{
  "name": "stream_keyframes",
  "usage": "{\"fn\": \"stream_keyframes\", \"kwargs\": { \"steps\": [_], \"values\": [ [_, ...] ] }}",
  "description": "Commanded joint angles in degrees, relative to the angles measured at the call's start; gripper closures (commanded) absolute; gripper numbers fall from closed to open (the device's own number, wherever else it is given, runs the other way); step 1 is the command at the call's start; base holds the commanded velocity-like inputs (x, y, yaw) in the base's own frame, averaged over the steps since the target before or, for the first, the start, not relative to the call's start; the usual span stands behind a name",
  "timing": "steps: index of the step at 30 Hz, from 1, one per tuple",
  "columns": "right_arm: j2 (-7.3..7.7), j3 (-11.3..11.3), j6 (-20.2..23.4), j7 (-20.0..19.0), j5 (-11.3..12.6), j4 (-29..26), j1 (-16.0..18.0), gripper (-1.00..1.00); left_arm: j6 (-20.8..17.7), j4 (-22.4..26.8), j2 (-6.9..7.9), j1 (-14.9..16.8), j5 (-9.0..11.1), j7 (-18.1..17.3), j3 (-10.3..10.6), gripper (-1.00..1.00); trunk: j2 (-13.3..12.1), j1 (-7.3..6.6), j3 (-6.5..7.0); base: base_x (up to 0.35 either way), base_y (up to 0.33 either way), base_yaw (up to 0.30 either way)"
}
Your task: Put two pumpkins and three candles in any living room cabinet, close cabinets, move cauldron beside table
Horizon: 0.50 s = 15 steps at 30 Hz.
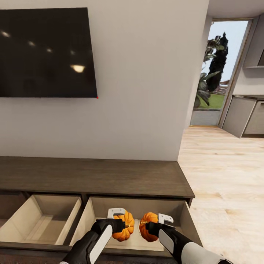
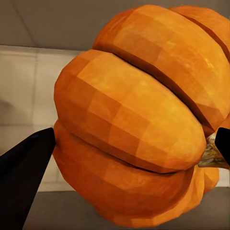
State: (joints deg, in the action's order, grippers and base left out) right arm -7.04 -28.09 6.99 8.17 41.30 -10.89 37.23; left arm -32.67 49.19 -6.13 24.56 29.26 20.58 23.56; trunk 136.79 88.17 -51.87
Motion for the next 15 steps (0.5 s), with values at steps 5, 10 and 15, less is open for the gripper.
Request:
{"fn": "stream_keyframes", "kwargs": {
  "steps": [5, 10, 15],
  "values": [
    [0.42, -0.24, 0.01, 5.8, 0.84, -0.26, 0.03, 1.0, -0.36, 0.34, 0.13, 0.05, 0.46, 0.53, 0.17, 1.0, 2.05, 1.09, -0.96, 0.0, 0.0, 0.0],
    [0.49, -0.17, -0.04, 7.09, 0.95, -0.27, 0.9, 1.0, -0.38, 0.41, 0.21, 0.05, 0.38, 0.59, 0.17, 1.0, 4.05, 2.19, -1.85, 0.0, 0.0, 0.0],
    [0.78, -0.13, -0.22, 7.2, 1.06, -0.27, 1.07, 1.0, -0.38, 1.18, 0.24, 0.05, 0.39, 0.68, 0.11, 1.0, 4.05, 2.19, -1.85, 0.0, 0.0, 0.0]
  ]
}}
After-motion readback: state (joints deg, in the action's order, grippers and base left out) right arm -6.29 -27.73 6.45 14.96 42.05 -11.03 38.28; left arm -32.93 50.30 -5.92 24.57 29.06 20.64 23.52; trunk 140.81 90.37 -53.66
